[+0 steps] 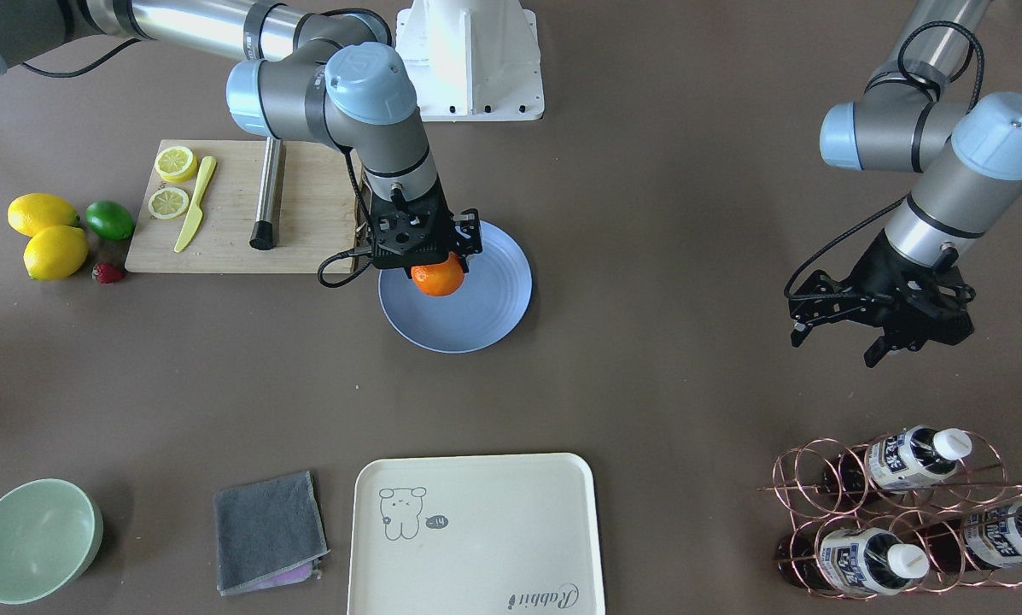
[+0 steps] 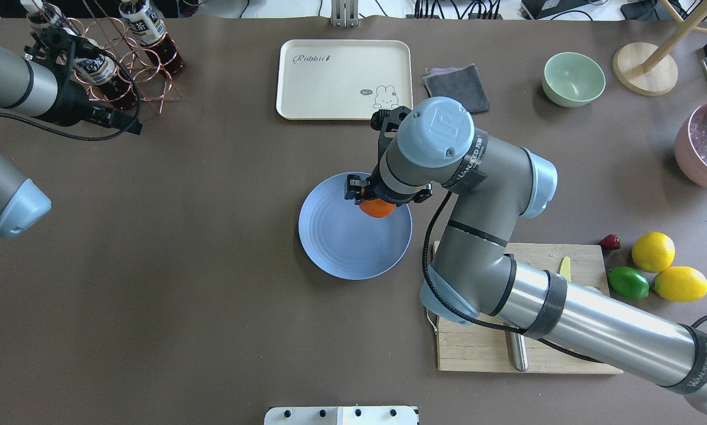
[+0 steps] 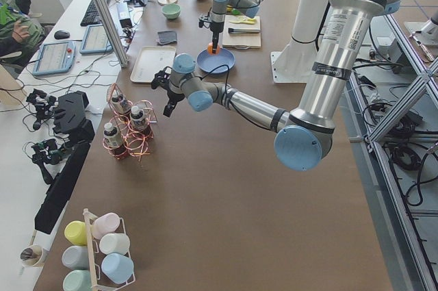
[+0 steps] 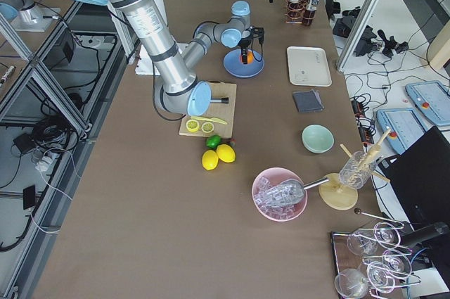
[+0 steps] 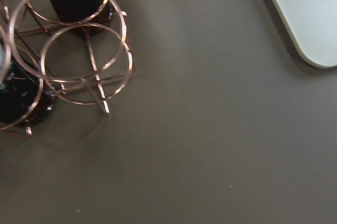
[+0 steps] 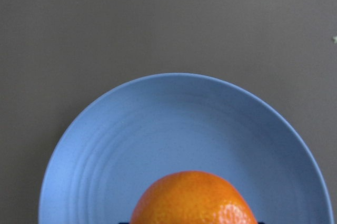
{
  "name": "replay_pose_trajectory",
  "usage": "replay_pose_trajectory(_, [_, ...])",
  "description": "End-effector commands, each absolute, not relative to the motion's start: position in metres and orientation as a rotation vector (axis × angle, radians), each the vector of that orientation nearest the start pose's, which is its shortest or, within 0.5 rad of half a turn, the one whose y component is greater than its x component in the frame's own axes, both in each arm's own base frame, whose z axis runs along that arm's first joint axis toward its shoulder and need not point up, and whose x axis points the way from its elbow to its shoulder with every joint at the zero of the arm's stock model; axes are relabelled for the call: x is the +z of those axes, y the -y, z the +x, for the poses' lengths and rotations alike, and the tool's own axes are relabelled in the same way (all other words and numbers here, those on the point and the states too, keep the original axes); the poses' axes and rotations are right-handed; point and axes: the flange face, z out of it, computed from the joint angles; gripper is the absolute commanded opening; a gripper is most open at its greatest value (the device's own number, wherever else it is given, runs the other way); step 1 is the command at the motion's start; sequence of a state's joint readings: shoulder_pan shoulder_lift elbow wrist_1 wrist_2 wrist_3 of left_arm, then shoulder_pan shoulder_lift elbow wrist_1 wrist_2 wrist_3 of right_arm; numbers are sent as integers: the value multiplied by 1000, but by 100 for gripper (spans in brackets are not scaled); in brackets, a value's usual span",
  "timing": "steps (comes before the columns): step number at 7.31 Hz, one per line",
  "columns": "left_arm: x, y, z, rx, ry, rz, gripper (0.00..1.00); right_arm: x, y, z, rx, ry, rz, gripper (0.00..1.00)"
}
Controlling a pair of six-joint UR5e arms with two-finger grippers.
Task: Pick orange to plate
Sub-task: 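Carry the orange over the blue plate with right gripper while left arm withdraws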
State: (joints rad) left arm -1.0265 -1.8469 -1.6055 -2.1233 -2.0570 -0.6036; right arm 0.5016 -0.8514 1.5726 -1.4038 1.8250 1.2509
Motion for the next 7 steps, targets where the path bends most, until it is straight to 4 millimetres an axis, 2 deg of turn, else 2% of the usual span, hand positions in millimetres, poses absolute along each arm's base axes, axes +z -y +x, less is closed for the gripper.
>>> replay_pose_trajectory(1, [452, 577, 225, 127, -822, 451, 98, 207, 436, -607, 55, 873, 125, 0])
replay_pose_trajectory(2, [460, 575, 212, 110, -818, 462, 98, 215, 437, -612, 55, 859, 120, 0])
replay_pose_trajectory(4, [472, 586, 167, 89, -793, 472, 98, 224, 440, -618, 64, 847, 129, 0])
replay_pose_trajectory(5, [484, 592, 141, 106, -801, 464, 98, 229, 438, -620, 68, 841, 126, 99])
replay_pose_trajectory(6, [493, 597, 113, 125, -814, 465, 98, 218, 439, -616, 76, 852, 133, 100])
replay_pose_trajectory(7, [510, 593, 68, 133, -816, 472, 98, 181, 450, -590, 98, 866, 138, 100])
